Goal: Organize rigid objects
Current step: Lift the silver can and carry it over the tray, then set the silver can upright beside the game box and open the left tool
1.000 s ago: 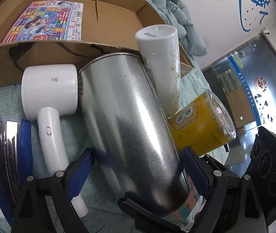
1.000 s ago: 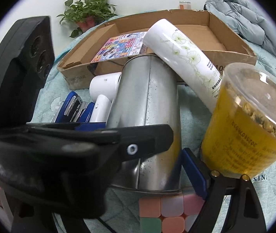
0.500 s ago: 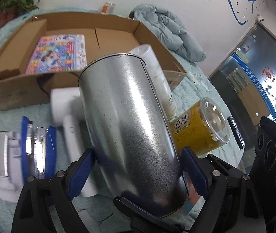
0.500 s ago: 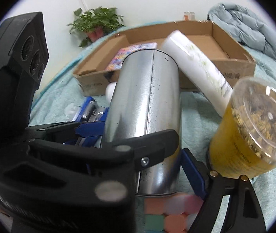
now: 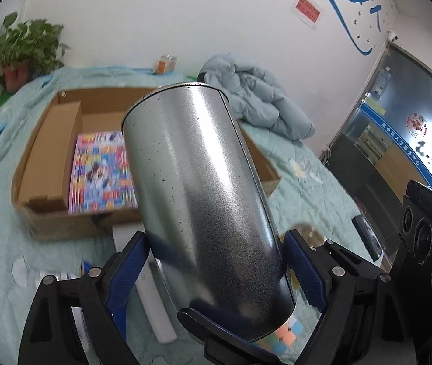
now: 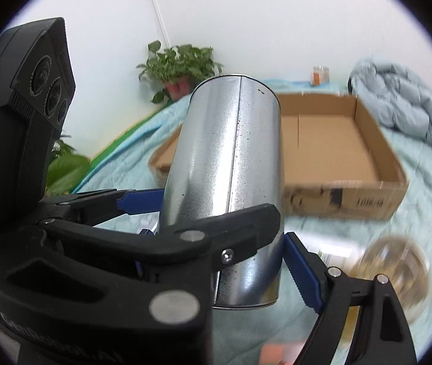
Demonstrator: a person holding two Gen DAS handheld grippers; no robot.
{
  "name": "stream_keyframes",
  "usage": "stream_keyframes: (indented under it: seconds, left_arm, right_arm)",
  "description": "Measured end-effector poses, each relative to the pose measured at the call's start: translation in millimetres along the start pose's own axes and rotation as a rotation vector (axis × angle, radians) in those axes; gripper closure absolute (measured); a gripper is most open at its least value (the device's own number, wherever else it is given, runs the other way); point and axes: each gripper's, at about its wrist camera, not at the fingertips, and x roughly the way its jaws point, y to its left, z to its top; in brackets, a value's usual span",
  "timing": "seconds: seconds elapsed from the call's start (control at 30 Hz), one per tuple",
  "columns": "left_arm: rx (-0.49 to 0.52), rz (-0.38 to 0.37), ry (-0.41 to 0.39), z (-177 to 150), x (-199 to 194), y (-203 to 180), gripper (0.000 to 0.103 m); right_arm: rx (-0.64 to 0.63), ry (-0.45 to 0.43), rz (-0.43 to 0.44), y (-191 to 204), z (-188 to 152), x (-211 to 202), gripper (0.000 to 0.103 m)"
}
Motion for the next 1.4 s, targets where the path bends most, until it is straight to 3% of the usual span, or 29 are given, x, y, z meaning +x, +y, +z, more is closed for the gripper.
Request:
stream_keyframes:
  seconds: [0.23,0.57,0.87,1.0,1.4]
  left_arm:
    - [0.03,-0.033,-0.034,66.4,7.9,-7.3,0.015]
    - [0.035,-0.03,-0.041,125.3,25.7,-6.8,0.015]
    - [0.048,-0.002,0.053,177.5,60.1,-3.7,0.015]
    - [-0.019,-0.008,0.13,179.0,94.8,11.2,0.015]
    - [-0.125,-0.014,0.323,130.5,196.7,67.3,0.015]
  right_arm:
    - [-0.02,-0.057,-0.06,-14.3,46.4,-2.0,0.018]
    - [-0.045,-0.038,-0.075,-35.0,95.7,14.8,0.018]
    - [-0.027,0.051,-0.062,-55.9,137.7,42.5,0.018]
    - [0.014,0.144,-0.048,-73.0,140.3,70.3,0.018]
    - [0.091,0.442,-0.008,-102.6,98.4,151.4,0.018]
